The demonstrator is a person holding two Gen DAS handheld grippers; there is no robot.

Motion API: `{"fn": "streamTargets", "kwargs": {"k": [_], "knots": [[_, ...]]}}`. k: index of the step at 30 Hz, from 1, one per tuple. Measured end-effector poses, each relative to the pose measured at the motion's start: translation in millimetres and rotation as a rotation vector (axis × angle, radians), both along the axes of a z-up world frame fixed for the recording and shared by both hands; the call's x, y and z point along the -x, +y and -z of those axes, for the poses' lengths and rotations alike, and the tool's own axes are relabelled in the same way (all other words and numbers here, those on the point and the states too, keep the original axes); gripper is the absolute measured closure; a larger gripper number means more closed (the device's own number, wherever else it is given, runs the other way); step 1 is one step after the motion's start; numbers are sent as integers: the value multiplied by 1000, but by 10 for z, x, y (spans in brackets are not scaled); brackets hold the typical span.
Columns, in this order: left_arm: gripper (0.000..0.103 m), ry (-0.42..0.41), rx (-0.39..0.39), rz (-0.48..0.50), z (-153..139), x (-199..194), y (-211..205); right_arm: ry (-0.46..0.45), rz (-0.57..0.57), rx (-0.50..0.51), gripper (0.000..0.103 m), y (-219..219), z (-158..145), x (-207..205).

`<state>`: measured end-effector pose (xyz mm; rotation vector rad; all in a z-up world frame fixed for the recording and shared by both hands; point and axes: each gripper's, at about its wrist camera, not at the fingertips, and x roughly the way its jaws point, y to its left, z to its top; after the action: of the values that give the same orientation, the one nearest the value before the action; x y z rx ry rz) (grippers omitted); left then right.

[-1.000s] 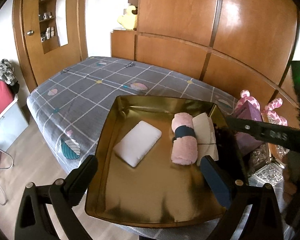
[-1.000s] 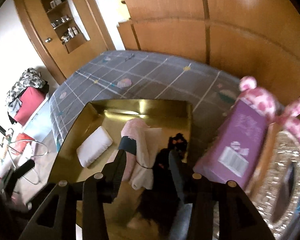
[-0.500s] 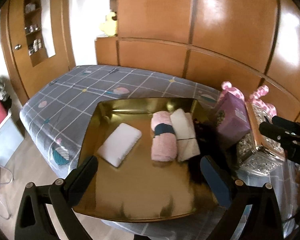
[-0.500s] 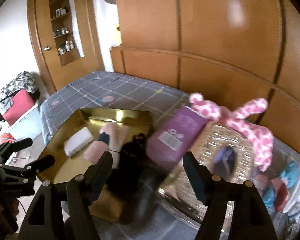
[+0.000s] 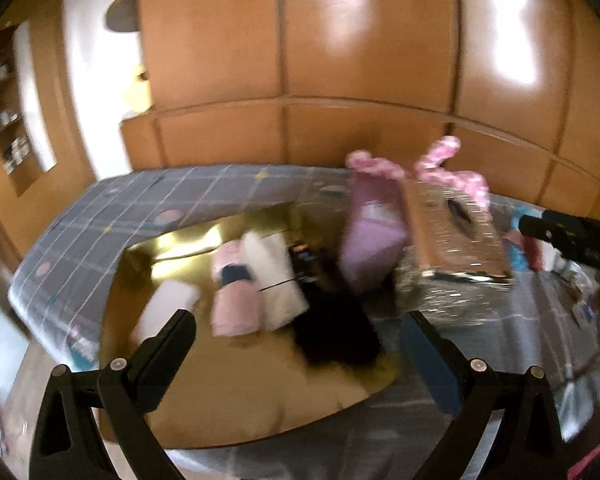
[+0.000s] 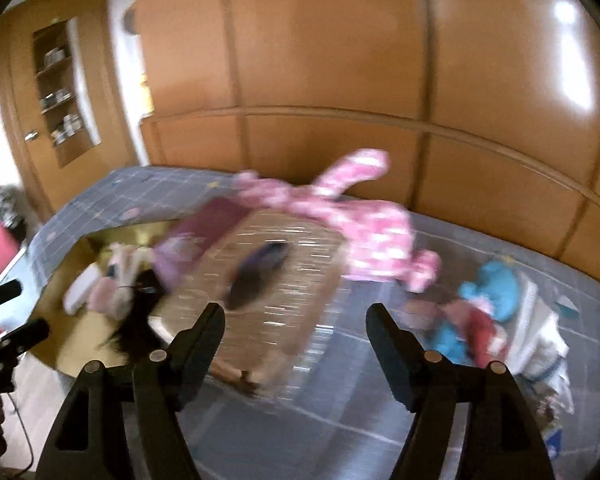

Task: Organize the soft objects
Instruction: 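Move both tools from the tray back over the plush toys on the bed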

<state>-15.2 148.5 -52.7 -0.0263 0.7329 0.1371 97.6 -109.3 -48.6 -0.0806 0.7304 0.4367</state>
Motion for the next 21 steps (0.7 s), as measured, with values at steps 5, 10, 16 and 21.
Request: {"fn": "streamTargets", "kwargs": {"k": [5,10,16,21], "knots": [[0,-28,5,136,-81,-65,-363,-3,190,-7,29,-846,-45,-119],[0,-44,-6,279,-189,-173,-791,3,444,-6,29,-1794,-15,-209],[0,-17,-46,402,-285,-378,-1354,49,672,-13,29,-2584,313,-211],[5,77,30,472,-256,-689,-1785,67,747,-139,29,-2837,361,-204]]}}
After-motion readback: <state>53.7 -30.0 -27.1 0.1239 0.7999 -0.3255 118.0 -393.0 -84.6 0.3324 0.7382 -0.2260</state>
